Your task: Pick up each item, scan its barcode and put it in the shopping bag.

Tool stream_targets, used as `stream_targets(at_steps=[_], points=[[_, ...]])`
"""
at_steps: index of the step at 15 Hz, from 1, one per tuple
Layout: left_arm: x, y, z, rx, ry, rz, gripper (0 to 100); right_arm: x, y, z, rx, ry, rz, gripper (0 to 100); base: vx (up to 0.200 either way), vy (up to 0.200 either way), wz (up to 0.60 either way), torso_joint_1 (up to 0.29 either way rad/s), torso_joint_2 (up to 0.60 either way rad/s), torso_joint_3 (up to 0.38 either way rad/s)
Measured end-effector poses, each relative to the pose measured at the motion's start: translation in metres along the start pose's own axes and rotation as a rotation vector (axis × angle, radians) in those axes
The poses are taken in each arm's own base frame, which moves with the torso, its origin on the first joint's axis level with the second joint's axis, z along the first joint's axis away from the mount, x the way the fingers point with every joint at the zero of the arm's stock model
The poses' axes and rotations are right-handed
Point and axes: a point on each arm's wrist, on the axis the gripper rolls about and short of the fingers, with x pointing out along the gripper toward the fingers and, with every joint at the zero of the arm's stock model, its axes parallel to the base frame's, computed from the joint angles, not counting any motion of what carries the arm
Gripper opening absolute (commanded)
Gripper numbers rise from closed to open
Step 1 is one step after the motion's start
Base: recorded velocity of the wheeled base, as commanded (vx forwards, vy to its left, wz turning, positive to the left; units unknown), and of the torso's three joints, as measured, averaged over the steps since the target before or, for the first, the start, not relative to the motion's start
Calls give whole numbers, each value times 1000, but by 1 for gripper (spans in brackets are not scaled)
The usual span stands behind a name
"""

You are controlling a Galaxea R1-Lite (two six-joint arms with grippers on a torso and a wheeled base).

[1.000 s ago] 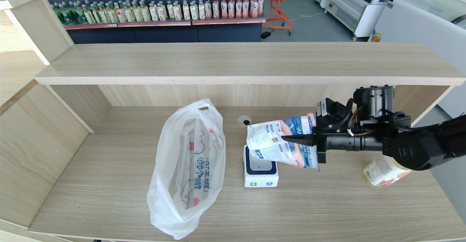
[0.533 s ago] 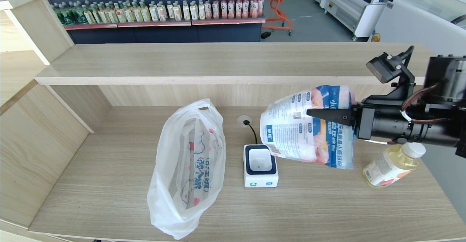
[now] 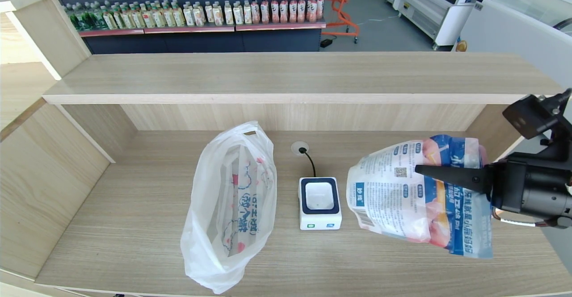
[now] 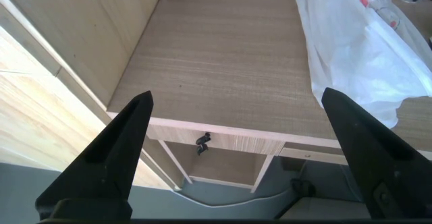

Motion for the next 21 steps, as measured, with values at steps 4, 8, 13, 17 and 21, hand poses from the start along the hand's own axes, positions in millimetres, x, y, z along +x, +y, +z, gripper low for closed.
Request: stream_targets(at_steps=[4, 8, 13, 17, 21], points=[[0, 0, 0, 0, 0, 0, 100, -7, 8, 3, 13, -26, 9, 0, 0, 200, 0, 2, 0, 0], [0, 0, 0, 0, 0, 0, 100, 2, 12, 3, 10, -5, 42, 0, 0, 0, 0, 0, 0, 0], [0, 0, 0, 0, 0, 0, 100, 52, 14, 12, 101, 19, 7, 0, 0, 0, 0, 0, 0, 0], [0, 0, 0, 0, 0, 0, 100, 116, 16, 9, 154, 82, 18, 0, 0, 0, 0, 0, 0, 0], [0, 0, 0, 0, 0, 0, 100, 167, 13, -9, 167, 178, 59, 0, 0, 0, 0, 0, 0, 0]])
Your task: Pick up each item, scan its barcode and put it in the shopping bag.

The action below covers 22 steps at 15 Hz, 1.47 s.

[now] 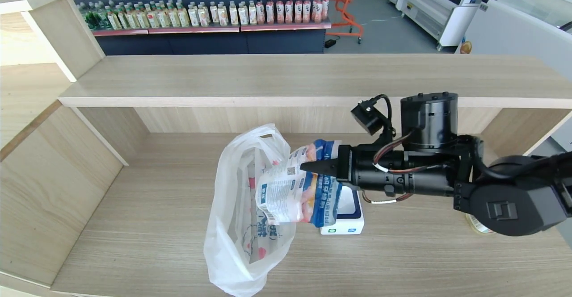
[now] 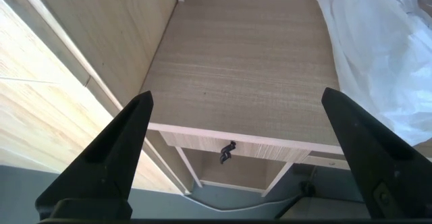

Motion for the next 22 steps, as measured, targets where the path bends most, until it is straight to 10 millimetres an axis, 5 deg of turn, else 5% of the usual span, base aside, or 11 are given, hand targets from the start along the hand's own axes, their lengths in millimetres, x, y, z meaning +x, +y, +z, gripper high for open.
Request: stream_targets(at_steps=[7, 13, 14, 22], points=[[0, 0, 0, 0, 0, 0, 100, 33, -43, -31, -306, 161, 13, 0, 0, 0, 0, 0, 0, 0], [0, 0, 0, 0, 0, 0, 100, 71, -53, -25, -350, 154, 39, 0, 0, 0, 0, 0, 0, 0], [0, 0, 0, 0, 0, 0, 100, 76, -55, -23, -356, 147, 44, 100, 0, 0, 0, 0, 0, 0], [0, 0, 0, 0, 0, 0, 100, 82, -46, 4, -281, 9, 142, 100, 0, 0, 0, 0, 0, 0]])
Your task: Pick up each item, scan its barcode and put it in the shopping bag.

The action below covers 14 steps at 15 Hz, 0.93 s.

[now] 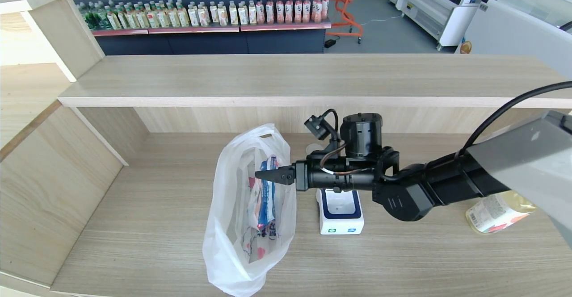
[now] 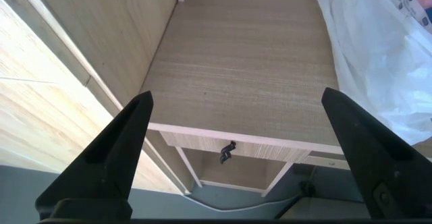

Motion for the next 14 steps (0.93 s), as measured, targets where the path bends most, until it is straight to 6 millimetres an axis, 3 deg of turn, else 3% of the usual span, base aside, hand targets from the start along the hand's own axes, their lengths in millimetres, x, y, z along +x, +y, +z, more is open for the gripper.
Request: stream_targets(at_steps=[3, 5, 9, 12, 14], points=[[0, 0, 0, 0, 0, 0, 100, -23, 4, 10, 29, -27, -20, 100, 0, 0, 0, 0, 0, 0], [0, 0, 0, 0, 0, 0, 100, -53, 12, 7, 53, -18, -51, 100, 0, 0, 0, 0, 0, 0], [0, 0, 0, 0, 0, 0, 100, -150, 42, 3, 60, -19, -165, 100, 0, 0, 0, 0, 0, 0], [0, 0, 0, 0, 0, 0, 100, -232, 43, -10, -229, -9, -419, 100, 0, 0, 0, 0, 0, 0], [0, 0, 0, 0, 0, 0, 100, -267, 44, -15, -331, 5, -616, 100, 0, 0, 0, 0, 0, 0]])
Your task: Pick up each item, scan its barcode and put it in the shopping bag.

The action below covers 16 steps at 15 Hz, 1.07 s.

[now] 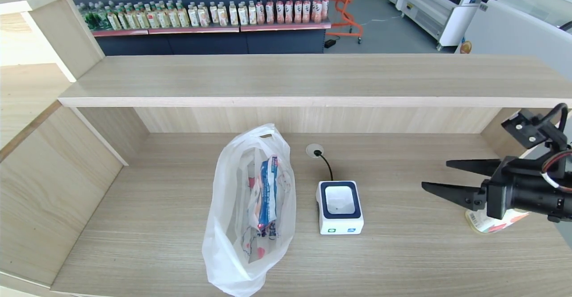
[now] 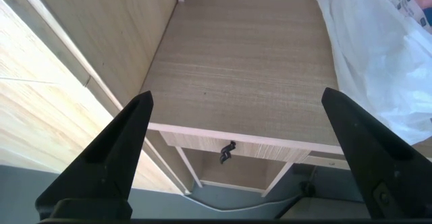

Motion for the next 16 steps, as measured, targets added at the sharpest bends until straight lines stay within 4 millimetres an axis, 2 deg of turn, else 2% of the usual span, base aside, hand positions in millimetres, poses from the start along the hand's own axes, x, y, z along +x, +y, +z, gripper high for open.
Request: stream_targets(at_steps=[2, 5, 11, 14, 16], points=[[0, 0, 0, 0, 0, 0, 100, -19, 0, 0, 63, -18, -82, 100, 0, 0, 0, 0, 0, 0], [0, 0, 0, 1, 0, 0, 100, -35, 9, -8, 80, -27, -112, 100, -200, 0, 0, 4, -1, 2], [0, 0, 0, 1, 0, 0, 100, -44, 14, -13, 154, -28, -203, 100, -200, 0, 0, -5, 2, 3], [0, 0, 0, 1, 0, 0, 100, -45, 14, -12, 175, -33, -220, 100, 0, 0, 0, 0, 0, 0], [0, 0, 0, 3, 0, 0, 100, -46, 13, -12, 180, -36, -230, 100, 0, -200, 0, -2, -7, 7]])
